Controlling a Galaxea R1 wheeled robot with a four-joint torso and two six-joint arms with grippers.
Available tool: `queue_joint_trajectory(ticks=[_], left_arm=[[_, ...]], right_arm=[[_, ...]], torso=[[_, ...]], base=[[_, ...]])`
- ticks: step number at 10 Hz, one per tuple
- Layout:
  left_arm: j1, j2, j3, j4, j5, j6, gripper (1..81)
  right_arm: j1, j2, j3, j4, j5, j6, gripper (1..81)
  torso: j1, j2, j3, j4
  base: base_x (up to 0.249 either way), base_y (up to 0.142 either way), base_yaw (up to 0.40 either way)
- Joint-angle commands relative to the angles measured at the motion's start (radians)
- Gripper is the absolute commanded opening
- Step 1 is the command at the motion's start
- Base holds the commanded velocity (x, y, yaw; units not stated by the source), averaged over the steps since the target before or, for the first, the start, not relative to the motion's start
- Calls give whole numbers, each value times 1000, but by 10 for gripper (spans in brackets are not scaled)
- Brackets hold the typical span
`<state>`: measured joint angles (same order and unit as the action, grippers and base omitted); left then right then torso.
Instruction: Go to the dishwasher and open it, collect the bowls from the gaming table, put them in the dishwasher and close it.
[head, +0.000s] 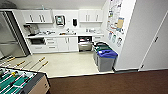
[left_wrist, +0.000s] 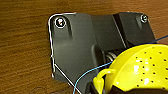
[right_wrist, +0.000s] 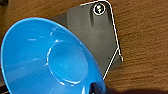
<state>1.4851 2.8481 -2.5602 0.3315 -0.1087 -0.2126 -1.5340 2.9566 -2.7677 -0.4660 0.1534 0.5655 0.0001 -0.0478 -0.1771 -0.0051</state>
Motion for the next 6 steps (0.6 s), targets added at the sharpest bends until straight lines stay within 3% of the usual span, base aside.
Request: queue_joint_trajectory(ticks=[1, 6], left_arm=[[-35, -8, 6, 0, 46, -1, 10], [-33, -2, 6, 1, 46, -1, 10]], right_arm=[[34, -12, 2, -5, -43, 1, 10], [39, -11, 10, -7, -43, -1, 10]], torso=[[0, 0, 0, 0], [0, 0, 0, 0]], base=[[168, 0, 0], [168, 0, 0]])
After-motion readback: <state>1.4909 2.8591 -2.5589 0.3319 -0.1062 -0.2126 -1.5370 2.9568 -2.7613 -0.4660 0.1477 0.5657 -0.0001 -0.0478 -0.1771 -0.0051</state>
